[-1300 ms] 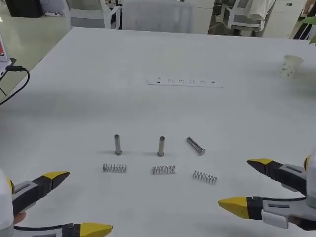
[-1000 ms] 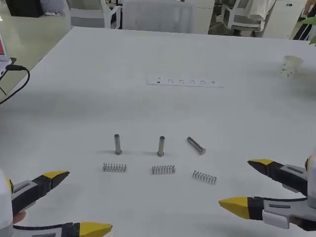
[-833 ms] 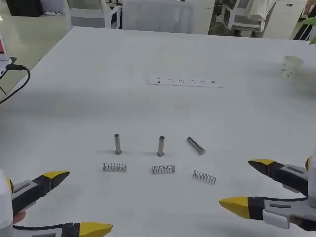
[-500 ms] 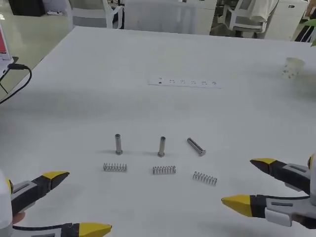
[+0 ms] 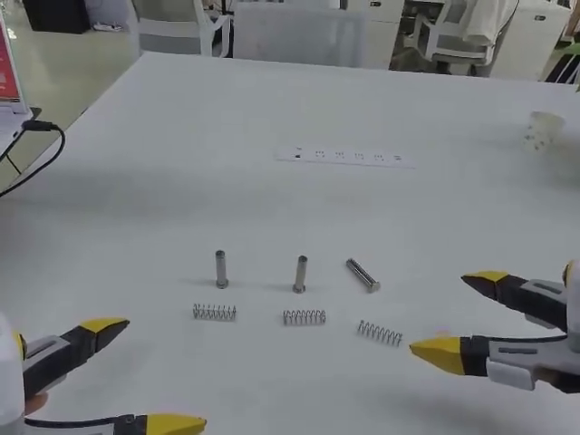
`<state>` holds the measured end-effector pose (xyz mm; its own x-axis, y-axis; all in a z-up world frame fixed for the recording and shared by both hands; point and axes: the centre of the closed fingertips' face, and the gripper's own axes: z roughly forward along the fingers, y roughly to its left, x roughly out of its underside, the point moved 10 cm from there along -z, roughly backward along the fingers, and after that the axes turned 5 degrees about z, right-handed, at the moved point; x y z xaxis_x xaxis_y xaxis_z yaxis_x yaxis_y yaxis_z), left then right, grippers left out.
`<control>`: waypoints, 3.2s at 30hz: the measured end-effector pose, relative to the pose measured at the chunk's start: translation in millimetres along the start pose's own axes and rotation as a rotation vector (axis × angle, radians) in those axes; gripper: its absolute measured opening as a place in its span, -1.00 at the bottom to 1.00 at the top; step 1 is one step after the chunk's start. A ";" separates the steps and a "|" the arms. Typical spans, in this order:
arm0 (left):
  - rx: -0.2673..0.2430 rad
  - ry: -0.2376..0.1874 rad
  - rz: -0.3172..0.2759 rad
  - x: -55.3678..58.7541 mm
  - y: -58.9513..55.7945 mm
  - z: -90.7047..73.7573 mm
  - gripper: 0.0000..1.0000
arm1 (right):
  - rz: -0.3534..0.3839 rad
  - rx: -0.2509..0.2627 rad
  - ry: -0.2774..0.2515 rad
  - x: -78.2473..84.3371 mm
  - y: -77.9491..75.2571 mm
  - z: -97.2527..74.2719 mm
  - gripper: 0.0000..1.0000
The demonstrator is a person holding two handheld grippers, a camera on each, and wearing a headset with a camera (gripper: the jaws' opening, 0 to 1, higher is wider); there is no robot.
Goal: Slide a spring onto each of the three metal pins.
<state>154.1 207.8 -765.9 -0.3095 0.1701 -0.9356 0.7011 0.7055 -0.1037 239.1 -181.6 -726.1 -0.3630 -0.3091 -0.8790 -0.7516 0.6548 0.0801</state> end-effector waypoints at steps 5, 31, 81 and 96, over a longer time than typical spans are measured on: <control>-0.005 0.000 0.000 -1.2 -0.1 -2.0 0.85 | -0.027 -0.008 0.007 -10.9 -3.6 8.4 0.55; -0.024 0.003 0.000 -0.5 2.5 -5.8 0.83 | -0.100 -0.061 0.113 -48.3 -27.3 74.5 0.43; -0.022 0.009 -0.006 0.9 1.5 -4.6 0.78 | -0.018 0.065 0.401 -45.7 -43.5 144.1 -0.58; -0.019 0.010 -0.003 -0.5 2.4 -3.8 0.78 | 0.012 0.087 0.461 -43.0 -45.1 155.1 -0.72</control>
<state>153.6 212.0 -764.4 -0.3182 0.1750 -0.9317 0.6881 0.7186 -0.1001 374.0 -90.8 -764.9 -0.5931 -0.5620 -0.5766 -0.7038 0.7097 0.0322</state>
